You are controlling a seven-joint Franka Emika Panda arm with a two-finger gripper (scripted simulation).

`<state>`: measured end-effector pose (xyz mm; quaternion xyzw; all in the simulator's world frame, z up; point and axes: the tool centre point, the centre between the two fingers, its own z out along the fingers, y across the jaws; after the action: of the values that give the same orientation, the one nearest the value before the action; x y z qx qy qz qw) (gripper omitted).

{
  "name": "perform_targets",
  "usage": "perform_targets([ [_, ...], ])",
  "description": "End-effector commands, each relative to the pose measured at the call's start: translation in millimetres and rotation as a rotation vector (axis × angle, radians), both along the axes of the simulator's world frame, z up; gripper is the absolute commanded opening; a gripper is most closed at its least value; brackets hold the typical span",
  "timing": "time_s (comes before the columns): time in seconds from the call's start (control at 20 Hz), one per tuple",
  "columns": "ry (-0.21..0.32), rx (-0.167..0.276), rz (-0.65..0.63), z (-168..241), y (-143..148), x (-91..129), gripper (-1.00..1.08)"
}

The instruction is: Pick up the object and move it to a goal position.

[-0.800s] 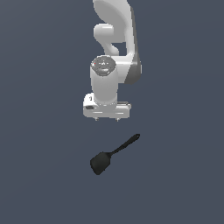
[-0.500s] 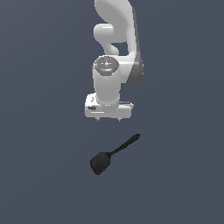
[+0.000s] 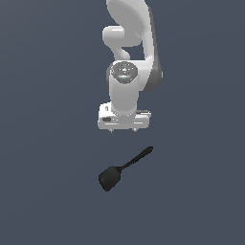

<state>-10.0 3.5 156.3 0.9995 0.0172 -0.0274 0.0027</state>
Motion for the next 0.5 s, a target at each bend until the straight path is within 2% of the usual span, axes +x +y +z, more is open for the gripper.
perform_targets([
  [0.0,0.0,0.0,-0.012,-1.1,0.4,1.3,1.0],
  [0.45,-0.007,0.0,-0.132,-11.0,2.6,14.5,1.0],
])
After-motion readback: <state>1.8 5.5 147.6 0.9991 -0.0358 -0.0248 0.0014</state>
